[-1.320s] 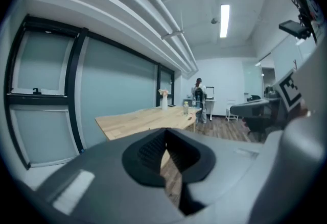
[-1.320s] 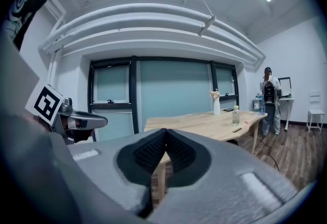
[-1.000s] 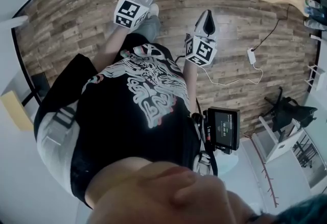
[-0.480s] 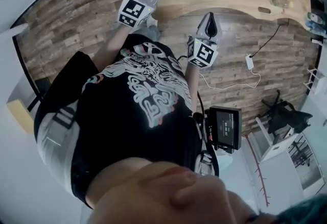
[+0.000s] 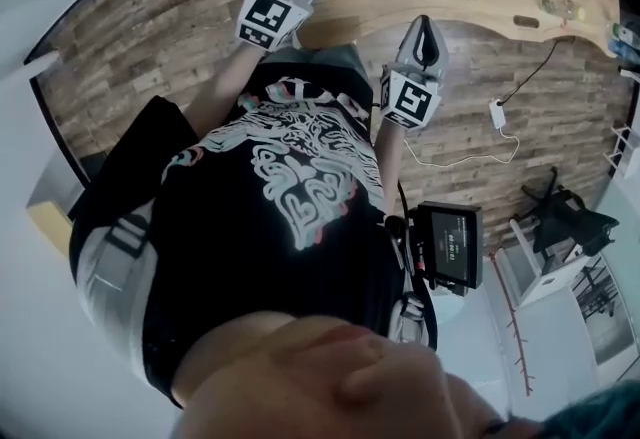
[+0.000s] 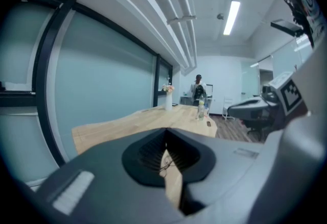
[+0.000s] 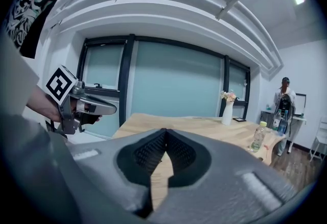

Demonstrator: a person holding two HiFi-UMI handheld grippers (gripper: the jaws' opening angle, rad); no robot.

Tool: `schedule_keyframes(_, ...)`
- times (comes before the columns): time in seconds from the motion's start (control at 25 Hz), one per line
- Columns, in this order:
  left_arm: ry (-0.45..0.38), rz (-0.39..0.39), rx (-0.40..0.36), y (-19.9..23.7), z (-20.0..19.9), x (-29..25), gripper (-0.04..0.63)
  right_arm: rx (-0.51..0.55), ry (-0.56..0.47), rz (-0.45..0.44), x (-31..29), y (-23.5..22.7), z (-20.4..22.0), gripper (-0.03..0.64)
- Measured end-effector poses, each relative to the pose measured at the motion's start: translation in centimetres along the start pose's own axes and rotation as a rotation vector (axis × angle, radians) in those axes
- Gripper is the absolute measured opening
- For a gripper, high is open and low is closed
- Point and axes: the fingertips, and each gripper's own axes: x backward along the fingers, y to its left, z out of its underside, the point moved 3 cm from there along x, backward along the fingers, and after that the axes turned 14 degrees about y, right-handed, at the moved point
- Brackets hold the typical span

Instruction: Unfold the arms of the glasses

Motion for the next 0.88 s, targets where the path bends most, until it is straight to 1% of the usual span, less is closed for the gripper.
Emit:
schedule_keyframes(0.28, 0.009, -0.027, -0.007, 0.5, -0.3, -0.9, -0.011, 0.028, 0.023, -0.045, -1.9, 0.0, -0.3, 0.000)
schedule_keyframes(0.48, 0.036, -0.028, -0.009, 1.4, -0.9, -3.8, -0.011, 0.026, 0.060, -0.080, -5.6, -1.2, -0.1, 0.000)
schedule_keyframes(0.6, 0.067, -0.019, 0.003, 2.7, -0.1, -7.6, -0.011, 0.009, 0.095, -0.107, -9.6, -2.4, 1.0, 0.000)
schedule_keyframes(0.68, 0.087, -0.017, 0.006, 2.9, 0.3, -9.0, -0.011, 0.020, 0.106, -0.121, -10.9, -2.9, 1.3, 0.000)
schedule_keyframes(0.8, 0.108, -0.016, -0.005, 2.3, 0.6, -8.2, -0.011, 0.018, 0.119, -0.137, -10.1, -2.2, 1.6, 0.000)
schedule_keyframes(0.88, 0.128, -0.008, -0.018, 2.2, 1.2, -8.4, -0.011, 0.014, 0.138, -0.159, -10.6, -1.8, 2.1, 0.000)
